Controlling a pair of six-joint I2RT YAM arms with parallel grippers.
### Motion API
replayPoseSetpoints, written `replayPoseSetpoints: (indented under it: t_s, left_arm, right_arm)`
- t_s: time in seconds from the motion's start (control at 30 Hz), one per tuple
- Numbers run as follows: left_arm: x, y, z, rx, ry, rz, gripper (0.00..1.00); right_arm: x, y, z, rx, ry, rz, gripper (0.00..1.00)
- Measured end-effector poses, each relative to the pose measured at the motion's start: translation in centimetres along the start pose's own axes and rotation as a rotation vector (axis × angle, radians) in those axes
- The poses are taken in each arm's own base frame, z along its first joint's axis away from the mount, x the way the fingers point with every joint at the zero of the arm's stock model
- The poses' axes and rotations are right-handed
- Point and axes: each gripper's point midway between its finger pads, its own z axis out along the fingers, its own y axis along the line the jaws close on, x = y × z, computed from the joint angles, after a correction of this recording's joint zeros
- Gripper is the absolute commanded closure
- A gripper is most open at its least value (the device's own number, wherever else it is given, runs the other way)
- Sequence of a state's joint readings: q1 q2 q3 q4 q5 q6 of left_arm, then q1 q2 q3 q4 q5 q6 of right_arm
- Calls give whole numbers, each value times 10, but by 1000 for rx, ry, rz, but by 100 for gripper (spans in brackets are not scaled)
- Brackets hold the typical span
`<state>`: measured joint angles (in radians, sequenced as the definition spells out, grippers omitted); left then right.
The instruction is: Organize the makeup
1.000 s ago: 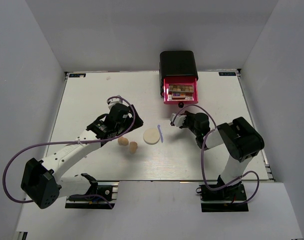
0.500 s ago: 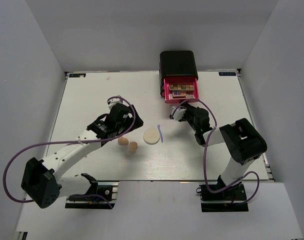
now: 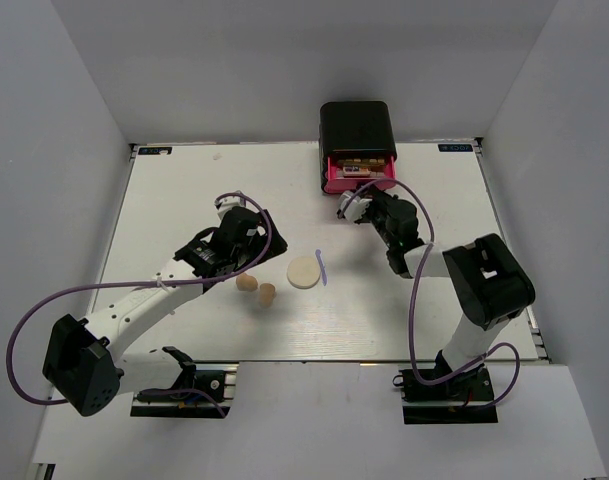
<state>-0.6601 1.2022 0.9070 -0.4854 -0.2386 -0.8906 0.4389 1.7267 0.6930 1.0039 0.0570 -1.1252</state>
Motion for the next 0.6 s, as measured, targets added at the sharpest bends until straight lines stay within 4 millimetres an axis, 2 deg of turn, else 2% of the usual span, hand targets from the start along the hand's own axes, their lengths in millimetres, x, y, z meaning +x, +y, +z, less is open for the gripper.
replayPoseSetpoints:
  t_s: [0.13, 0.33, 0.5, 0.6]
  left_arm:
    - [0, 0, 0, 0, 0, 0, 2]
    - [0, 0, 0, 0, 0, 0, 2]
    - [0, 0, 0, 0, 0, 0, 2]
    - [0, 0, 0, 0, 0, 0, 2]
  right_arm:
    - [-5, -14, 10, 20, 0, 16, 100]
    - [-13, -33, 37, 43, -8, 44, 100]
    - [-9, -40, 60, 22, 13, 83, 100]
    - [-6, -41, 66, -6, 21, 107, 100]
